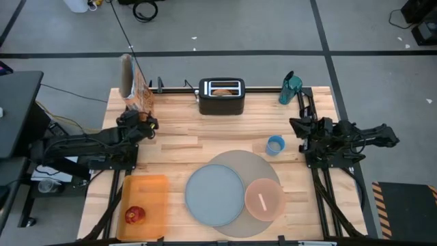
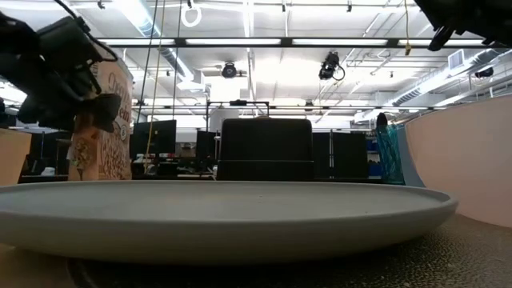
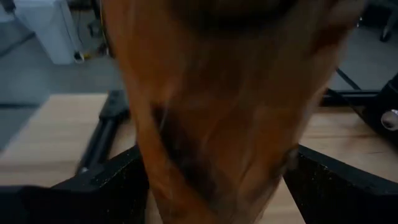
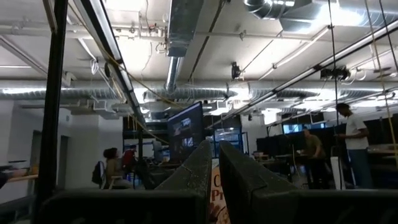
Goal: Arrange a breakfast setting
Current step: Pour the cereal from the cereal box into the pink bowl
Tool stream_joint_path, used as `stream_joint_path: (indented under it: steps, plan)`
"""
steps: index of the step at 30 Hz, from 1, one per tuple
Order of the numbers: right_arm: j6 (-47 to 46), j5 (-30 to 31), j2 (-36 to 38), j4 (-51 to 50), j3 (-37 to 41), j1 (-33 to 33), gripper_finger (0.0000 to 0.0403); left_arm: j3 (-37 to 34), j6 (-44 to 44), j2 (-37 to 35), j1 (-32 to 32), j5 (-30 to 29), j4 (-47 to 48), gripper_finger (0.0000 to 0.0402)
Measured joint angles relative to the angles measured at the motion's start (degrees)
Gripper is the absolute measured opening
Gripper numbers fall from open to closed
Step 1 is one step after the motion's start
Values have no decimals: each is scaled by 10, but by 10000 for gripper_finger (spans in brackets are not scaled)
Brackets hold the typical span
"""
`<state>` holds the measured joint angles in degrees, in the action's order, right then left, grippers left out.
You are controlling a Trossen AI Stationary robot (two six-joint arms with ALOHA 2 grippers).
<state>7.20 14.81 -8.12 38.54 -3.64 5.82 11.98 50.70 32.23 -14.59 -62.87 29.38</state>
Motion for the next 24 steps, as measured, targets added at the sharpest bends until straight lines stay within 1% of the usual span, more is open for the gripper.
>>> stream_joint_path:
  steps: [6, 8, 12, 17, 20, 24]
  plan:
    - [9, 0, -20, 21, 0, 0, 38, -54, -33, 0, -40, 61, -105, 338]
    - [21, 0, -23, 29, 0, 0, 38, -61, -52, 1, -54, 79, -131, 337]
    - [36, 0, -32, 33, 0, -1, 36, -62, -91, 4, -80, 96, -138, 322]
    - [35, 0, -53, 36, 0, -19, 22, -62, -115, 4, -98, 108, -136, 274]
    - [28, 0, -68, 34, 0, -27, 12, -62, -137, 4, -100, 109, -137, 231]
    - [9, 0, -95, 32, 0, -34, 8, -64, -154, 4, -100, 111, -151, 172]
